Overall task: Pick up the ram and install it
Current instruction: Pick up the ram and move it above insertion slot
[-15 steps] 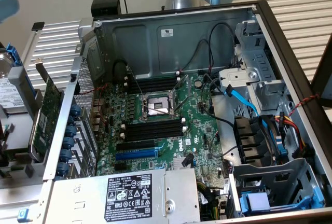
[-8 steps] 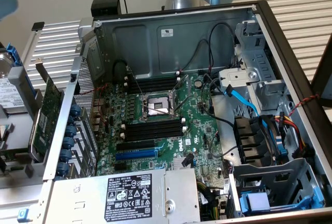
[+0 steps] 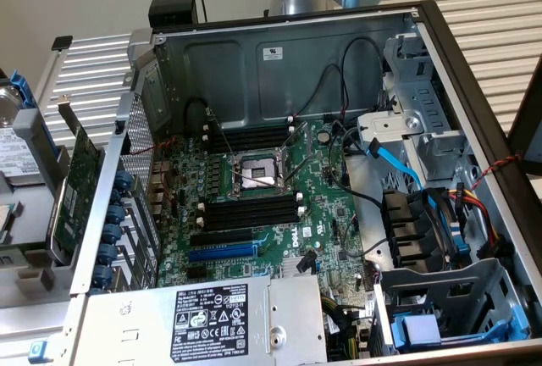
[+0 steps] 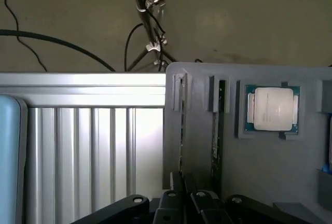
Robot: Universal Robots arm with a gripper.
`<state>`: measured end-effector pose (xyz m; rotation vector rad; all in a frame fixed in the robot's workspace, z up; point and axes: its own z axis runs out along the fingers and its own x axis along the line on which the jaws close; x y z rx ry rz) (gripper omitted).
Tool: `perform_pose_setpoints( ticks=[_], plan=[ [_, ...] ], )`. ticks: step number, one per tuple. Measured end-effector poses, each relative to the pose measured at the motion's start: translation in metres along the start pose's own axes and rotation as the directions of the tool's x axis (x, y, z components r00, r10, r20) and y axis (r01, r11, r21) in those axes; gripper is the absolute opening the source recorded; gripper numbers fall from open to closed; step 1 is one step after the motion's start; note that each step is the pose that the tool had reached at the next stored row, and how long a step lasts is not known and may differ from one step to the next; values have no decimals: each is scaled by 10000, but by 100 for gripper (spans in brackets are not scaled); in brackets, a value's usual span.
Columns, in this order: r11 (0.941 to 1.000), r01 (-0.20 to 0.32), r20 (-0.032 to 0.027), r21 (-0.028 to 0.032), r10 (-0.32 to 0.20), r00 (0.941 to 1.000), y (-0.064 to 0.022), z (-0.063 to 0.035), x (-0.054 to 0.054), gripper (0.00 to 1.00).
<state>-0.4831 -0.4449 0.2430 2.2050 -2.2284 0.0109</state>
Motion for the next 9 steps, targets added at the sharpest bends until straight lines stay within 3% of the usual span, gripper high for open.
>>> perform_pose_setpoints(
  ticks=[6,9],
  plan=[
    [10000,1,0,0,-1,10000,-4,-273,14,13],
    [10000,2,2,2,-2,10000,-53,-405,40,13]
  ],
)
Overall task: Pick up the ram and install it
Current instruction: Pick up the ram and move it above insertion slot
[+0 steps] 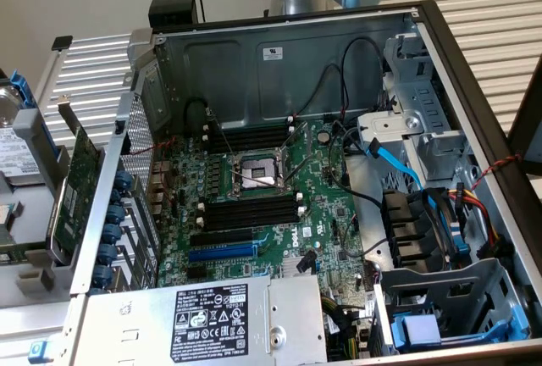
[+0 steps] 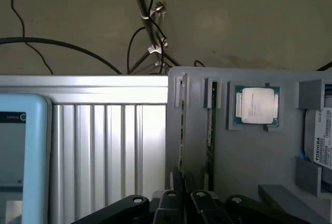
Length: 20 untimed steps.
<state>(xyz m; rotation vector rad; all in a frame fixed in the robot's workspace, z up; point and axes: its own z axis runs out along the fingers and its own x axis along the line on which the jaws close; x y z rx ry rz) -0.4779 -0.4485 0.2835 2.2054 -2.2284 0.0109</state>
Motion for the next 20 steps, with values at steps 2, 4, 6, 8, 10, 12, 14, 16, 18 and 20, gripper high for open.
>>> perform_pose_setpoints(
  ticks=[2,4,6,8,10,12,14,16,18,20],
  plan=[
    [10000,0,10,-1,0,10000,-50,-94,30,13],
    [10000,2,22,-2,-2,10000,-101,-184,59,13],
    [10000,4,39,-2,-4,10000,-155,-275,85,13],
    [10000,5,54,-2,-5,10000,-225,-366,104,13],
    [10000,4,70,-2,-4,10000,-302,-442,114,13],
    [10000,6,79,-3,-6,10000,-384,-494,117,13],
    [10000,6,84,-3,-6,10000,-466,-538,119,13],
    [10000,9,88,-3,-9,10000,-539,-569,119,13],
    [10000,11,102,-4,-11,9999,-603,-628,121,13],
    [10000,10,139,-3,-10,9999,-666,-719,125,13]
  ],
)
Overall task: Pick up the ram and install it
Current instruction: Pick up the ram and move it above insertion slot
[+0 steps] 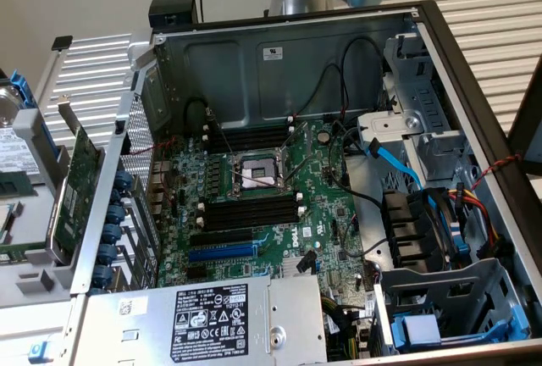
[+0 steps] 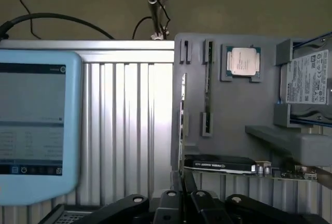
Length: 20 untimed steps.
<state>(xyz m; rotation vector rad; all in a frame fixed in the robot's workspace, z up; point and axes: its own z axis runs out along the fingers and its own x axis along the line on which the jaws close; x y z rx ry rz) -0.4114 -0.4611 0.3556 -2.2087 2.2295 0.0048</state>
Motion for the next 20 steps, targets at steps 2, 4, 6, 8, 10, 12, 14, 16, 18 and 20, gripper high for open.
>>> perform_pose_setpoints(
  ticks=[2,4,6,8,10,12,14,16,18,20],
  plan=[
    [10000,0,36,-1,0,10000,-63,-90,5,13],
    [10000,1,63,0,-1,10000,-132,-181,10,13],
    [10000,-1,72,0,1,10000,-204,-253,11,13],
    [10000,1,72,-1,-1,10000,-281,-297,10,13],
    [10000,2,73,-2,-2,10000,-368,-320,10,13],
    [10000,3,72,-4,-3,10000,-451,-347,9,13],
    [10000,3,73,-3,-2,10000,-526,-393,9,13],
    [10000,2,74,-2,-2,10000,-605,-449,12,13],
    [10000,4,73,-8,-4,10000,-697,-505,14,13],
    [10000,2,72,-18,-2,10000,-786,-553,14,13]
  ],
)
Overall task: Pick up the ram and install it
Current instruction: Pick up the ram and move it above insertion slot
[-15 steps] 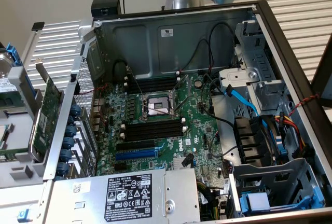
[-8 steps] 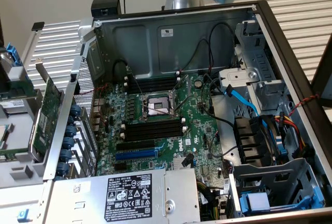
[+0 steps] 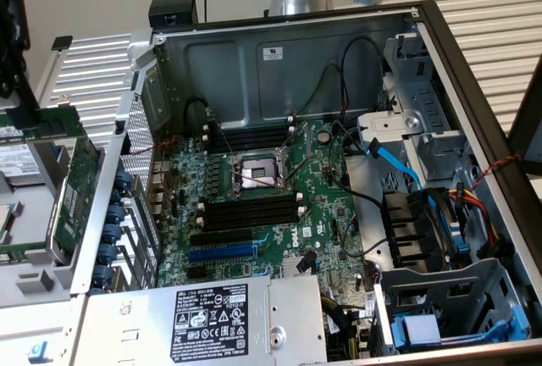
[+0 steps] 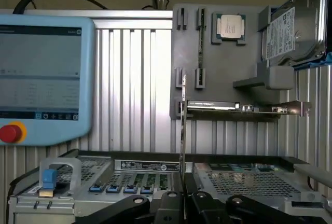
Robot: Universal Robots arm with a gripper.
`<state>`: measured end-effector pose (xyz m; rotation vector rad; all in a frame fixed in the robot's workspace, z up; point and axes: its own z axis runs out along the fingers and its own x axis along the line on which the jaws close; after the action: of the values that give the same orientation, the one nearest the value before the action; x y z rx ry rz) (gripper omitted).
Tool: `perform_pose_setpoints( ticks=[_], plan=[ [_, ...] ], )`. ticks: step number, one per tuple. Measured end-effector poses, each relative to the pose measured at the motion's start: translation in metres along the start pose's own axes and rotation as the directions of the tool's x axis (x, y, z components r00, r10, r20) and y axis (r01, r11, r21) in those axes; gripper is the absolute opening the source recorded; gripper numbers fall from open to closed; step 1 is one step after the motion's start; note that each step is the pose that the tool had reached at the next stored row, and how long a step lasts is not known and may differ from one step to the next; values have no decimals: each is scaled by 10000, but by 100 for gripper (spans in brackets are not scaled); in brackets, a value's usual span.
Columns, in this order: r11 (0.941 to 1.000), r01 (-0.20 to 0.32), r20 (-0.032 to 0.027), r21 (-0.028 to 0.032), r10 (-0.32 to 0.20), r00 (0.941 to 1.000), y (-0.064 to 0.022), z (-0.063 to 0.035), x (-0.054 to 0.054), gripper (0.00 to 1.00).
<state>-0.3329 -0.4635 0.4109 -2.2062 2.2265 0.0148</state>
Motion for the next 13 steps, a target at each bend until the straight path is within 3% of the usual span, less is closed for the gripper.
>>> perform_pose_setpoints(
  ticks=[5,13],
  plan=[
    [10000,0,0,-27,0,10000,-228,-92,0,13],
    [10000,-1,0,-58,1,10000,-595,-160,-2,13]
  ],
)
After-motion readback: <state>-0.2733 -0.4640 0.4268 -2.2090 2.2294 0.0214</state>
